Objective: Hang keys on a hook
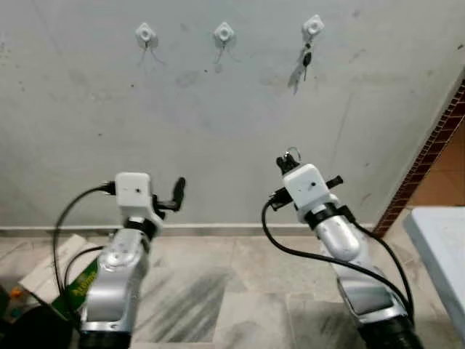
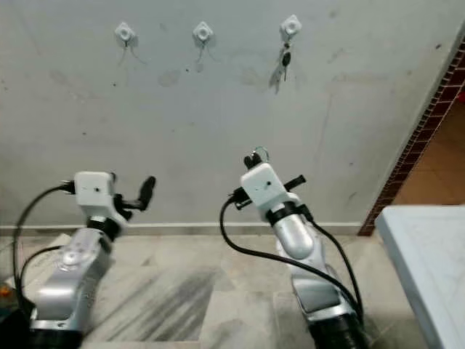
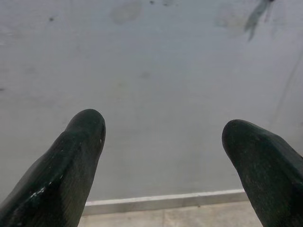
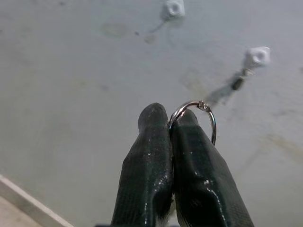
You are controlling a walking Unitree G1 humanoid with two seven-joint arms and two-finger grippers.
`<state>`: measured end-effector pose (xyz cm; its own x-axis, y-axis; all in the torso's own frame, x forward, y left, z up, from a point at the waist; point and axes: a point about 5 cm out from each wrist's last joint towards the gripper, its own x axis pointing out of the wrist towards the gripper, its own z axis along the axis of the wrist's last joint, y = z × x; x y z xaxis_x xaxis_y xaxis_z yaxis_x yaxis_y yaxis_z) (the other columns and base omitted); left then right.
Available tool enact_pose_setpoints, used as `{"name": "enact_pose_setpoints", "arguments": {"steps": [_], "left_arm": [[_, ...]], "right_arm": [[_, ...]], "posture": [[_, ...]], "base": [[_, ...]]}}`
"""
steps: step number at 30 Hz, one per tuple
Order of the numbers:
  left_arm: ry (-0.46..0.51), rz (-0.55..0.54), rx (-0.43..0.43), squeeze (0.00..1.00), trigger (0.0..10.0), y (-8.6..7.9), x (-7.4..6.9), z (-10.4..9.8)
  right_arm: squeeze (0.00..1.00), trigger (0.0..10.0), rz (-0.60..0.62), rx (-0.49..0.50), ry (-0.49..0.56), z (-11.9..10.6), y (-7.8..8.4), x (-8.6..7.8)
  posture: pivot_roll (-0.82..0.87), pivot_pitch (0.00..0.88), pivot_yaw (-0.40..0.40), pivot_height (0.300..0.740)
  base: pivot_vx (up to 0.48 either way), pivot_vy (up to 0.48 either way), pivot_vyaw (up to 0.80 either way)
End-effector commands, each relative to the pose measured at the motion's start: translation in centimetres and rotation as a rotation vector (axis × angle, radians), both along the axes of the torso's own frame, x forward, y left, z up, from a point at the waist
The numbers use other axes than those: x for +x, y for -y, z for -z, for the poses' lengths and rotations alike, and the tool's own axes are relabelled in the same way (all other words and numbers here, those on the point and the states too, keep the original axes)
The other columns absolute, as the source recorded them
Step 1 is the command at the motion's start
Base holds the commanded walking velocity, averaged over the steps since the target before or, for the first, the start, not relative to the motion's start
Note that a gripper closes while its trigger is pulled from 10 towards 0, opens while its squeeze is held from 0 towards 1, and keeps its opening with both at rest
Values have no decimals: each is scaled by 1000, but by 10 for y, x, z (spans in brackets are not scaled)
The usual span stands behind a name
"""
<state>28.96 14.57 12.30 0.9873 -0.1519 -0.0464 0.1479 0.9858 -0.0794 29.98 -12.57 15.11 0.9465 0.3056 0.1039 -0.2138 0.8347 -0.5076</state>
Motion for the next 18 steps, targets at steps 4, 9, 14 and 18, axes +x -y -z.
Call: {"name": "enact_pose_setpoints", "arguments": {"steps": [4,9,14,18], "left_arm": [[-2,-22,22,0,10000,-9,2,-1],[15,-12,39,0,10000,-7,4,-3],[32,-34,49,0,10000,-7,5,-5],[49,-13,18,0,10000,-7,5,-8]], "right_arm": [[0,10000,-17,14,27,-6,-7,1],[0,10000,-17,14,31,-7,-7,1],[0,10000,-21,14,33,-7,-7,1],[0,10000,-31,9,37,-8,-8,2]], "posture": [[-17,0,67,740],[-17,0,68,740],[-17,0,68,740],[-18,0,64,740]], "base": [[0,351,0],[0,134,0],[0,0,0],[0,0,0]]}}
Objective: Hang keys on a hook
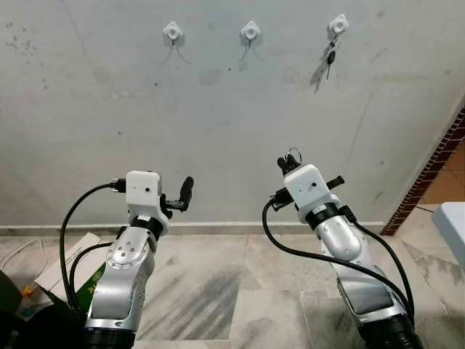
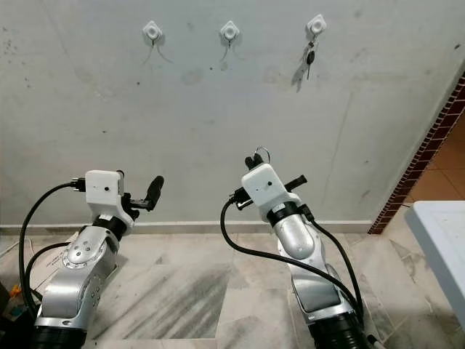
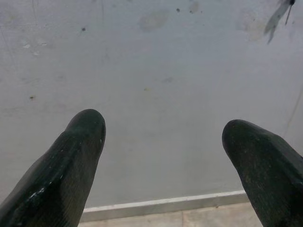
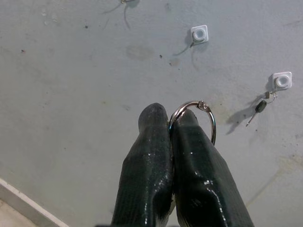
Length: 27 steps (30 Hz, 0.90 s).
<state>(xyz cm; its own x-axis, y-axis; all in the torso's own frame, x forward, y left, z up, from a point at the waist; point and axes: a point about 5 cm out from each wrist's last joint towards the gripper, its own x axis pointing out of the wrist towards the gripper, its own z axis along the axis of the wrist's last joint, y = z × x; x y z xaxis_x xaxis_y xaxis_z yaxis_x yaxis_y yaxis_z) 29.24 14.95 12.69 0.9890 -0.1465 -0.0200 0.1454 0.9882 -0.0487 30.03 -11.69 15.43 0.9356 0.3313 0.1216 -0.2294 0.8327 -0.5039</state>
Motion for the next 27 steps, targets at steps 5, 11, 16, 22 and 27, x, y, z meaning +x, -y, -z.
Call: {"name": "enact_pose_setpoints", "arguments": {"steps": [5,11,16,22,27], "left_arm": [[16,-3,-12,0,10000,-3,1,-4],[16,14,-24,0,10000,-2,-1,-3],[18,19,-24,0,10000,-1,-1,-3],[18,25,-27,0,10000,-1,-1,-3],[15,28,-29,0,10000,-1,-2,-3]], "right_arm": [[0,10000,-9,3,21,-5,0,2],[0,10000,-27,2,21,-4,-4,0],[0,10000,-34,0,22,-4,-6,-1],[0,10000,-37,-2,23,-4,-6,-1],[0,10000,-38,-2,21,-4,-6,-1]], "posture": [[-16,0,63,740],[-14,0,65,740],[-16,0,64,740],[-15,0,64,740],[-15,0,64,740]], "base": [[0,0,0],[0,0,0],[0,0,0],[166,0,0],[258,0,0]]}}
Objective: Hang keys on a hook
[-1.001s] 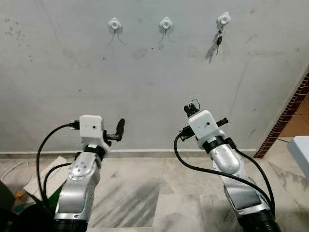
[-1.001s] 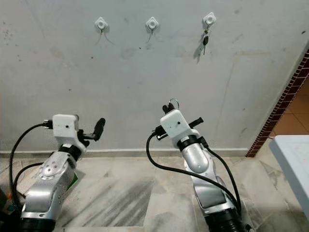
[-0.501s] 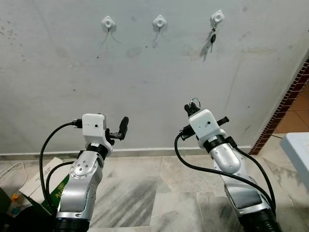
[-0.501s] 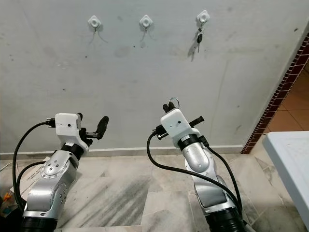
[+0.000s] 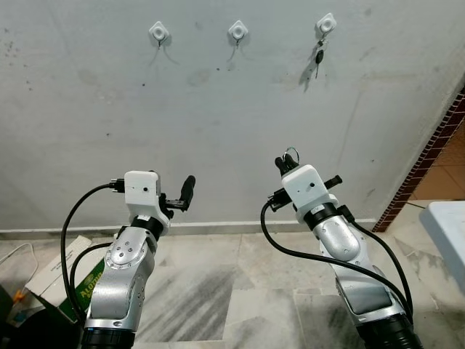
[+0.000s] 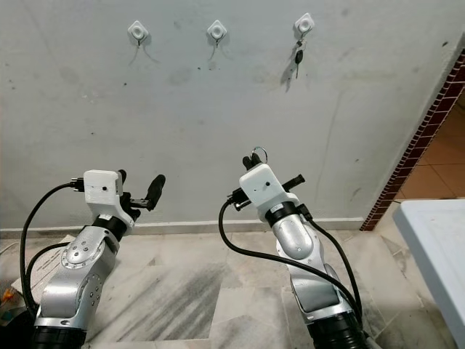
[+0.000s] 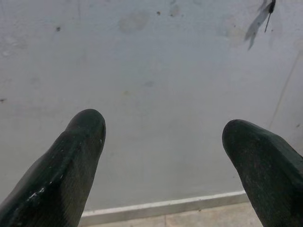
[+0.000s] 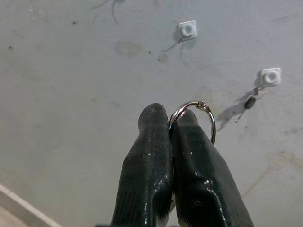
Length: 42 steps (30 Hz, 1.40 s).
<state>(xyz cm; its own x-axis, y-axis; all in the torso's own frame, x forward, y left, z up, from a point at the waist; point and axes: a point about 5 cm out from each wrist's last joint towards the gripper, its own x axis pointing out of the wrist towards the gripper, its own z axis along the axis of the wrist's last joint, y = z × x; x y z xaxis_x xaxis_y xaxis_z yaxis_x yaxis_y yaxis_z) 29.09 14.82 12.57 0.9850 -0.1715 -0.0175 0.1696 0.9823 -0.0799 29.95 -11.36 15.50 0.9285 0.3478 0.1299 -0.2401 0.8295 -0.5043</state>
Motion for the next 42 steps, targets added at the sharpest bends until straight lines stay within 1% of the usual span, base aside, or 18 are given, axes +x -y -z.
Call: {"name": "enact_pose_setpoints", "arguments": {"steps": [1,13,19,21,27,35,42], "left_arm": [[17,4,3,0,10000,-2,0,-4],[11,5,4,0,10000,-2,-1,-3],[7,7,3,0,10000,-2,-1,-2],[0,9,8,0,10000,-3,-2,0],[-25,3,19,0,10000,-10,-7,7],[-38,8,19,0,10000,-8,-7,10],[-35,35,4,0,10000,-2,-7,10]], "right_arm": [[0,10000,-21,-3,12,-3,-3,0],[0,10000,-40,-4,-9,2,-4,-3],[0,10000,-55,3,-49,9,-3,-5],[0,10000,-44,13,-79,15,0,-6],[0,10000,-32,5,-104,23,7,-11],[0,10000,-28,-3,-103,23,9,-10],[0,10000,-16,-19,-76,20,10,-8]], "posture": [[-15,0,64,740],[-14,0,64,740],[-16,0,62,740],[-15,0,61,740],[-13,0,60,740],[-14,0,59,740],[-17,0,56,740]], "base": [[285,0,0],[298,263,0],[301,296,0],[302,298,0],[302,297,0],[298,295,0],[0,0,0]]}}
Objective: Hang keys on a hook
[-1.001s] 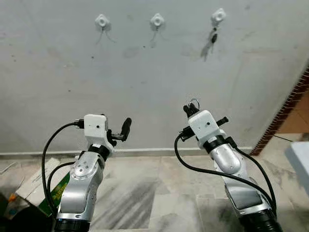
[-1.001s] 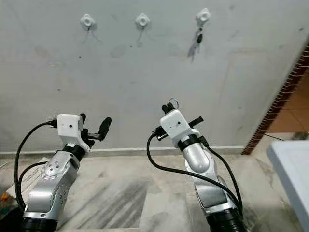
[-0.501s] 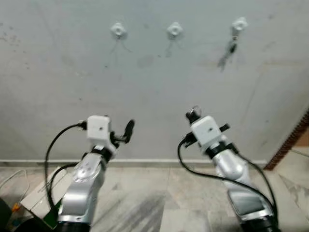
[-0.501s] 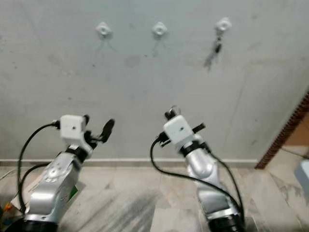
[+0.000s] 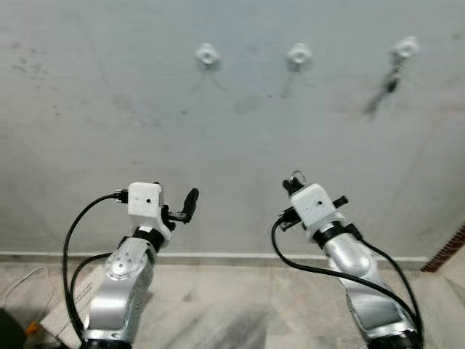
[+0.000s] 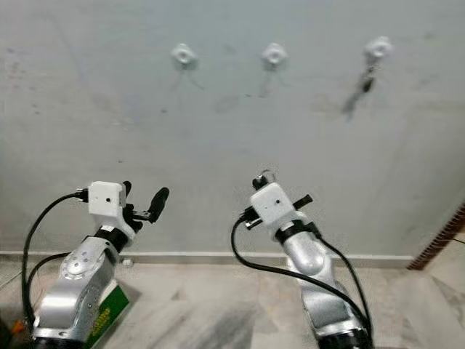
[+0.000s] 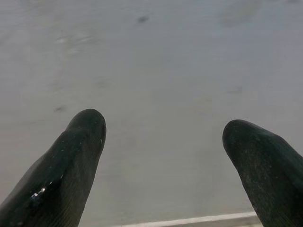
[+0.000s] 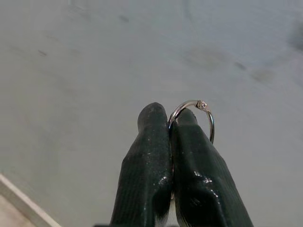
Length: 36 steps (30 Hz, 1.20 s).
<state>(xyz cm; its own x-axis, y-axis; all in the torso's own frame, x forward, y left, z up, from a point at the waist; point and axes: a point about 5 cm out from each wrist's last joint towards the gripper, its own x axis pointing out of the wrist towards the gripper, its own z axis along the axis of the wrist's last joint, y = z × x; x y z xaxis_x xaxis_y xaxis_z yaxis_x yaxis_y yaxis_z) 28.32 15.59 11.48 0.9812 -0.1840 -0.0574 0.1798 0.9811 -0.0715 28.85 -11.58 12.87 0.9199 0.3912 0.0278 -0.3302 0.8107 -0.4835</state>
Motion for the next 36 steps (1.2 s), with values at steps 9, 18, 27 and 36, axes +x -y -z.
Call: {"name": "enact_pose_setpoints", "arguments": {"steps": [9,18,27,36], "left_arm": [[14,27,-9,0,10000,7,2,-3],[9,33,-16,0,10000,9,2,-2],[12,31,-24,0,10000,8,3,-3],[24,18,-35,0,10000,6,5,-7]], "right_arm": [[0,10000,30,-14,35,-7,9,3],[0,10000,23,-22,40,-7,8,3],[0,10000,20,-25,43,-7,7,3],[0,10000,14,-21,48,-8,5,5]], "posture": [[-22,0,54,740],[-22,0,53,740],[-21,0,55,740],[-17,0,54,740]], "base": [[0,-212,0],[0,-394,0],[0,-225,0],[0,0,0]]}}
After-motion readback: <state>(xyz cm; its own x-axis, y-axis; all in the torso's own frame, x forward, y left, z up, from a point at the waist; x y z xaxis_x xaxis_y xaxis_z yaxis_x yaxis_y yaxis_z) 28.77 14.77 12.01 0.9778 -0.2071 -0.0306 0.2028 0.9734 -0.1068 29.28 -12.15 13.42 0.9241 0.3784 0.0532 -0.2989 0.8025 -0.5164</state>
